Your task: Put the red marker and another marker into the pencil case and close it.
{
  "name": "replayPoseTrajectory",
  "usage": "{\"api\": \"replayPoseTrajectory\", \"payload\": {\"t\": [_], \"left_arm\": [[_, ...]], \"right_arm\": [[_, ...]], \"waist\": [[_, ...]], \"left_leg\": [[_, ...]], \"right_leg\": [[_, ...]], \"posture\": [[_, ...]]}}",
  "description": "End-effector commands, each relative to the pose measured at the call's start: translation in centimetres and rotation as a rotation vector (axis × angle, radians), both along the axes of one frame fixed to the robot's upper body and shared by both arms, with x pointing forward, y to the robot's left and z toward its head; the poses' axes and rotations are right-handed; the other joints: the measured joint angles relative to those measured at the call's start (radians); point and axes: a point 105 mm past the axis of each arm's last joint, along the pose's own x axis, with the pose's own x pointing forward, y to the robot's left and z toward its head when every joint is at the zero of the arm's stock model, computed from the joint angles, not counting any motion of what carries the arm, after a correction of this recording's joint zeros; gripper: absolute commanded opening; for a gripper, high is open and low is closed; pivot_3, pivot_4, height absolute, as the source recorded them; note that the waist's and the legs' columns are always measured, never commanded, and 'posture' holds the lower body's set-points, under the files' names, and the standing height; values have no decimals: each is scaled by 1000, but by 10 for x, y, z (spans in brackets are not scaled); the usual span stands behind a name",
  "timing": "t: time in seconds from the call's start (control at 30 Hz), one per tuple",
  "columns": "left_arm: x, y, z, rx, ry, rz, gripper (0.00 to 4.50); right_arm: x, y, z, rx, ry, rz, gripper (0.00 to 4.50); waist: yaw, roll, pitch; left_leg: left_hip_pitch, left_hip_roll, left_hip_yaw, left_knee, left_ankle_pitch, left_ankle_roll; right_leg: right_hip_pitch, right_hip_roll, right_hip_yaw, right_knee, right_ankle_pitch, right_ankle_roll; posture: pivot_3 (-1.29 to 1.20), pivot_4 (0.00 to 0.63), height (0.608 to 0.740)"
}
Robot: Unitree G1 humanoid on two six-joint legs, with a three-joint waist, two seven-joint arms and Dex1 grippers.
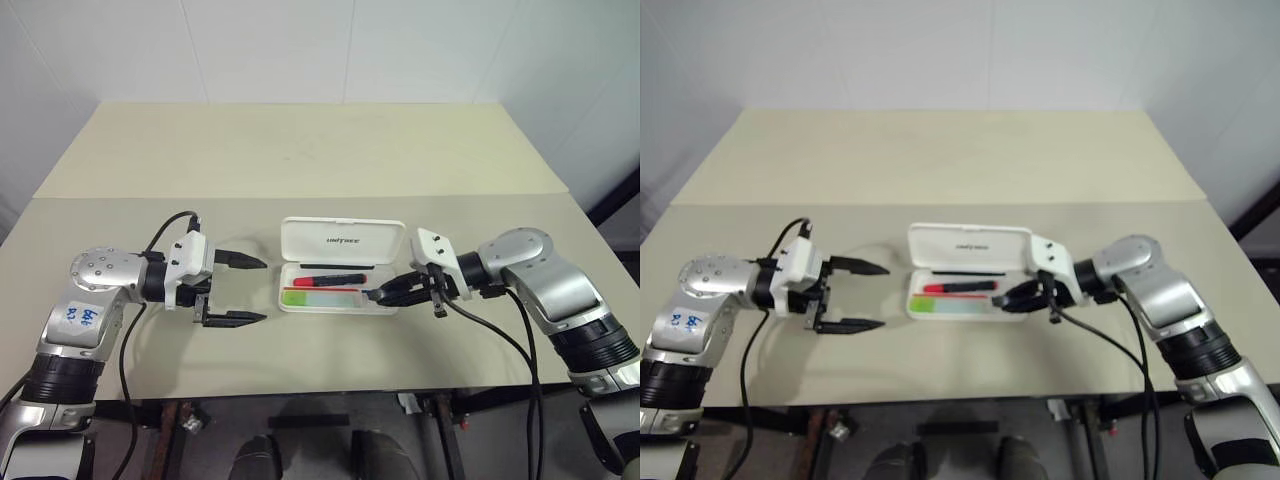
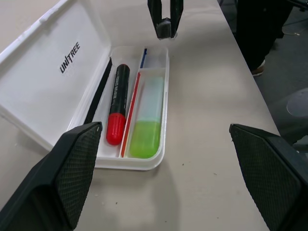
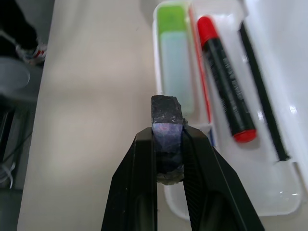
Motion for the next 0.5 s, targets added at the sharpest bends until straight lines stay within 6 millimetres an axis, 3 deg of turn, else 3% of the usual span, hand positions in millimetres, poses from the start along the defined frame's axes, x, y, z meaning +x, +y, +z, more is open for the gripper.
{"api": "replayPoseTrajectory", "payload": {"t": [0.03,0.27,0.47,0.5], "left_arm": [[-5,1,13,-10,-48,-3,4500],[-8,2,15,-7,-49,7,4500],[-7,2,15,-5,-48,12,4500],[-7,2,16,-6,-49,12,4500]], "right_arm": [[2,4,3,-10,-31,33,529],[17,6,-3,-13,-43,7,529],[18,5,-4,-11,-37,4,529],[18,5,-5,-12,-36,2,1090]], "waist": [[0,0,0],[-1,0,0],[0,0,0],[0,0,0]], "left_leg": [[0,0,0,0,0,0],[0,0,0,0,0,-1],[0,0,0,0,0,-1],[0,0,0,0,0,-1]], "right_leg": [[0,0,0,0,0,0],[-1,0,0,2,0,0],[0,0,0,2,0,0],[0,0,0,2,0,0]], "posture": [[0,150,740],[0,150,740],[0,150,740],[0,150,740]]}}
